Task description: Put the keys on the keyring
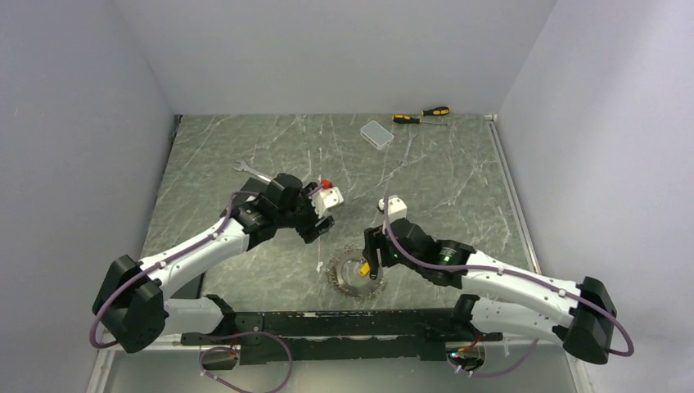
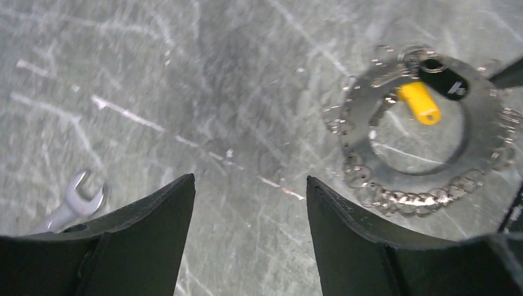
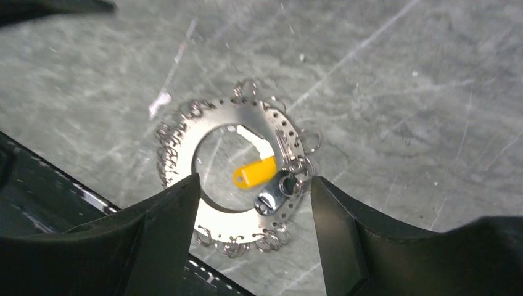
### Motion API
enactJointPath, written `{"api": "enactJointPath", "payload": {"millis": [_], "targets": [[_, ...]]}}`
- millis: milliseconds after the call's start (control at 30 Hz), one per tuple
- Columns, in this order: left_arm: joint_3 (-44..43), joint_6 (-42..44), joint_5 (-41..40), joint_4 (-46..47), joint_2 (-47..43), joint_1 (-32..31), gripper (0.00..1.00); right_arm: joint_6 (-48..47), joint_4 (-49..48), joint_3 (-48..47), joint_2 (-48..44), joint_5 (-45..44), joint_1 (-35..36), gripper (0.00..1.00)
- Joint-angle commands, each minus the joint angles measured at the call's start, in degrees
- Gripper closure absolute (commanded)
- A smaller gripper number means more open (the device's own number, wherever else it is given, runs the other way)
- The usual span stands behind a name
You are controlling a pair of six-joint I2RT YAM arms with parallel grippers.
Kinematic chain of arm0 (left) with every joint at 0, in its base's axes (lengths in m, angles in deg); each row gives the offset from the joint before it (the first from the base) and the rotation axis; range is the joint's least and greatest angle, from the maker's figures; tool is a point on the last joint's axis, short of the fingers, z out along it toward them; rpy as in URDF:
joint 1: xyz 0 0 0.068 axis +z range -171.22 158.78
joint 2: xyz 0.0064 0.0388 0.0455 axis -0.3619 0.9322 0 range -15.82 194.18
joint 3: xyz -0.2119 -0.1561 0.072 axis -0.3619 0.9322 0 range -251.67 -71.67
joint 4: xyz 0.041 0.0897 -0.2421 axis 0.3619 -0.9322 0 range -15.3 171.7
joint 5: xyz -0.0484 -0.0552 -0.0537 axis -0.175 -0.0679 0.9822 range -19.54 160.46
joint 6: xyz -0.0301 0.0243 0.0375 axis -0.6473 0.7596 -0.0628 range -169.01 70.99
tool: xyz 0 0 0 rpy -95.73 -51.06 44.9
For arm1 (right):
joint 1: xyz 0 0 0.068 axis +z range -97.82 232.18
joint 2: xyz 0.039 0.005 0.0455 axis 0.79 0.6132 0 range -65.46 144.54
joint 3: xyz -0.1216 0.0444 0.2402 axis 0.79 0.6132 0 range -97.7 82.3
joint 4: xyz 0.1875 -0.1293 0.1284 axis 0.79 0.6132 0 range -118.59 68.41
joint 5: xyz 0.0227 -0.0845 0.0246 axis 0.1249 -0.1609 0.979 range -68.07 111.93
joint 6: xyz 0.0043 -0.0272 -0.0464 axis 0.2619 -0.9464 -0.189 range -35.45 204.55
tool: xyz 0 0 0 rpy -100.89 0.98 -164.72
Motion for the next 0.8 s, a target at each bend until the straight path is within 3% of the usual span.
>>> {"api": "enactJointPath", "payload": {"millis": [0,200,333,667,767], "targets": [[-3.0,-3.6,-6.2,2.8,0.3,2.8,0.29,3.9,1.0,0.4,5.1,-0.3,0.4,0.30],[-2.6,-4.0,-9.5,4.0,-0.8,5.2,0.30,5.9,1.0,-2.4,15.4,1.2,0.8,0.31],[-2.5,-3.6,-10.3,4.0,-1.4,5.3,0.30,7.1,1.2,-4.3,22.5,1.5,1.4,0.37],[-2.5,-3.2,-11.5,3.9,-3.4,5.4,0.31,6.4,2.1,-9.4,33.8,-3.1,1.8,0.74],[-2.2,-3.1,-11.7,4.3,-4.0,5.4,0.31,4.2,1.4,-11.3,36.5,-3.7,1.8,0.81]]}}
